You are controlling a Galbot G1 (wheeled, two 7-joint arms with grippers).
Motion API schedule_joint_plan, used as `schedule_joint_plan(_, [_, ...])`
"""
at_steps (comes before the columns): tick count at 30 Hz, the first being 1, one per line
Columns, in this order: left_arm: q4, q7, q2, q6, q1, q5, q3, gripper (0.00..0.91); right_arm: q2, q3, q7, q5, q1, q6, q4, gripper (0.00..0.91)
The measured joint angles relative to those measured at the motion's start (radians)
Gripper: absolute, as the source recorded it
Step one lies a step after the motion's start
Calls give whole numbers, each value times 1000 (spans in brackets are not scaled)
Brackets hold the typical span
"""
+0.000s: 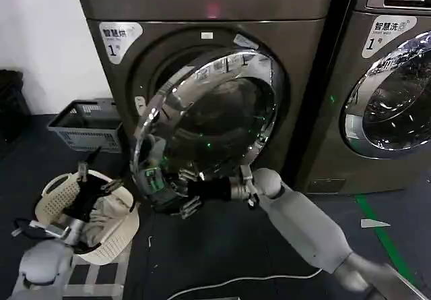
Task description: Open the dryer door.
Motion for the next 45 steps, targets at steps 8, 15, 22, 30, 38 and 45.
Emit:
schedule_joint_plan(8, [40,8,19,7,-64,5,52,907,-67,42,-62,4,-53,-3,71,907])
schedule_joint_plan(15, [67,27,35,-3,-103,5,97,907,-138,130,-56,4,-137,0,144,907])
schedule_joint_plan(22, [57,45,63,-17,-130,15,165,907,-210,299,-51,23,-276,6,206,907])
schedule_joint_plan(30, [31,50,53,-33,-138,40,272,907,-297,521,11,81,-467,40,272,907])
schedule_joint_plan(38, [26,52,31,-45,-167,57,378,907,-328,806,85,117,-697,115,280,907])
schedule_joint_plan(45, [30,52,16,-55,-200,56,453,907,-293,1112,162,115,-940,205,273,907])
